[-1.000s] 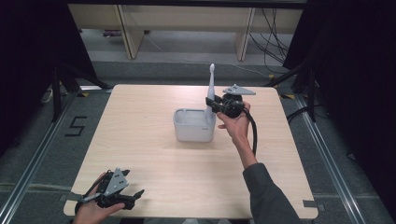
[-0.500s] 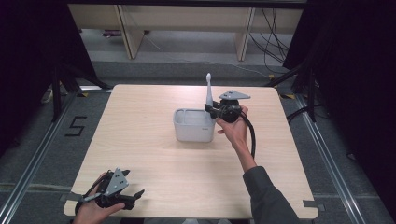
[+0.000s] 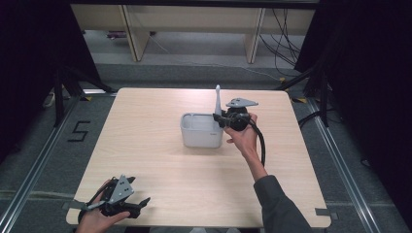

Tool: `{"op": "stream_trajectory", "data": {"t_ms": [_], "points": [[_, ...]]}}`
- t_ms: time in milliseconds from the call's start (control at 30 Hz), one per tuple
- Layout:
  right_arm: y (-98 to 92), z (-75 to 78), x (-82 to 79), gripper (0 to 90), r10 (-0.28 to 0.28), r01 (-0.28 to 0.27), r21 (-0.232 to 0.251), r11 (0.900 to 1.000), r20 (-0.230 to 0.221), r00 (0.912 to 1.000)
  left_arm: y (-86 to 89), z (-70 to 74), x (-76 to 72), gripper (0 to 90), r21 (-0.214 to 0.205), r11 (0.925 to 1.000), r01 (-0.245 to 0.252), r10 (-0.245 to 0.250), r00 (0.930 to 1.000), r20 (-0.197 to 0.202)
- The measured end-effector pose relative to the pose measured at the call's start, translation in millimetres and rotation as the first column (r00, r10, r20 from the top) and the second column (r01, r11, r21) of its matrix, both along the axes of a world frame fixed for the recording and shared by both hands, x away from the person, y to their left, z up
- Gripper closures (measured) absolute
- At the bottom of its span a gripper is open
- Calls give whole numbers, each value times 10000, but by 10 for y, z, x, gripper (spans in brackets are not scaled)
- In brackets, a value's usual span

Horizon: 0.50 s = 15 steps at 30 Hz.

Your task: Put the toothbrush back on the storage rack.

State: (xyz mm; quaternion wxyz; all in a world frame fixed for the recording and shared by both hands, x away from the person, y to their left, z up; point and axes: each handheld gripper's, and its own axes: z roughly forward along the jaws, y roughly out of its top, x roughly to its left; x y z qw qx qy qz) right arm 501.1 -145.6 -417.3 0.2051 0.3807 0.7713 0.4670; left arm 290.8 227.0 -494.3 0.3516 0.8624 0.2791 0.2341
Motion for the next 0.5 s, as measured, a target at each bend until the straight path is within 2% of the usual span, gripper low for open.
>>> {"op": "stream_trajectory", "data": {"t_ms": [33,100,133,167,233,267,367,400,467,500], "points": [[-2,-13,10,665,121,-121,47,9999,37,9999,0,0,1,151,15,10000,-14,14,10000,26],[1,-30,2,666,-34,35,104,9999,-112,9999,0,-1,1,151,57,10000,1,-1,10000,23],[-11,-29,5,665,37,-37,-101,9999,-37,10000,-1,-1,0,151,49,10000,0,0,10000,20],[-10,-32,10,666,119,-119,-91,9999,10,9999,-2,0,0,151,41,10000,6,-6,10000,13],[-3,-38,-4,666,-52,51,-51,10000,-194,9998,-1,-1,2,151,9,10000,-21,21,10000,21],[-9,-43,8,666,54,-55,-98,9999,-54,10000,0,-2,1,151,38,10000,-61,61,10000,22],[-8,-39,-3,672,36,-33,197,9998,-164,9999,-2,-2,0,151,12,10000,-8,8,10000,3],[-15,-34,0,671,69,-68,238,9997,-46,10000,-2,-5,2,151,31,10000,-39,39,10000,11],[-3,-21,-14,643,35,-36,273,9996,47,10000,-2,-6,2,151,67,10000,1,-1,10000,0],[0,-8,-29,605,54,-54,106,9999,32,10000,-2,-4,1,151,82,10000,14,-14,10000,-10]]}}
